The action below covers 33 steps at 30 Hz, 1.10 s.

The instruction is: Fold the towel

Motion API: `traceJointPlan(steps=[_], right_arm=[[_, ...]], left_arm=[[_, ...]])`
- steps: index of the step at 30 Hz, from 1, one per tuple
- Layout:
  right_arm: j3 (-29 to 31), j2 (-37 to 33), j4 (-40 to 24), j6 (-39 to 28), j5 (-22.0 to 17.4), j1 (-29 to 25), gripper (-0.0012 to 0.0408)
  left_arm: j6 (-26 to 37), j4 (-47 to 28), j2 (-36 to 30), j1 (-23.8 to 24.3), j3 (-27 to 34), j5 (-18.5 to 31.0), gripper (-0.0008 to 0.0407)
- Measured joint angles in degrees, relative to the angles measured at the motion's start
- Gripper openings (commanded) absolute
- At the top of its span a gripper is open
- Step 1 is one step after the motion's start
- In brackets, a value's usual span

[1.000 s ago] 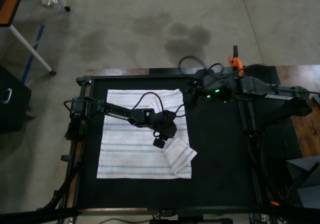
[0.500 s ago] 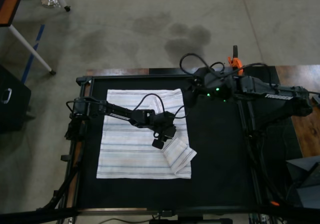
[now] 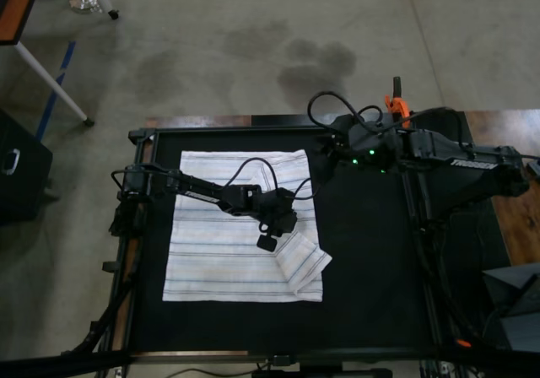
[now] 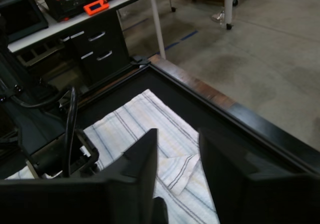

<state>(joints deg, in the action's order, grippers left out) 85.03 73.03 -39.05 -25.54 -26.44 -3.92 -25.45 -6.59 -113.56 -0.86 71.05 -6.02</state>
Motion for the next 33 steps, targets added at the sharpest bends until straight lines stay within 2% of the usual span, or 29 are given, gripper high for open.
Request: traceJointPlan(steps=[1,6,11,21,33], right_arm=[[0.00,0.04,-0.09,0.22,-0.15,0.00,-0.0009],[0.09,-0.37,0.70,1.01,-0.42,0.02,0.0044],[0.09,-0.68,0.50,0.98,-0.61,0.00,0.0068],[0.09,-0.98,0.52,0.98,-0.63,0.00,0.0070],[0.09,-0.98,0.46,1.18,-0.61,0.00,0.0070]], left_arm=[[0.00,0.02,0.00,0.00,0.00,0.00,0.0084],[0.00,-0.35,0.00,0.00,0.00,0.00,0.0084],[-0.15,-1.11,-0.20,-0.02,-0.24,0.02,0.0084],[-0.11,-0.92,-2.64,-0.31,0.96,-0.28,0.0088],[1.40,-0.83,-2.99,-1.40,1.03,0.35,0.0136]])
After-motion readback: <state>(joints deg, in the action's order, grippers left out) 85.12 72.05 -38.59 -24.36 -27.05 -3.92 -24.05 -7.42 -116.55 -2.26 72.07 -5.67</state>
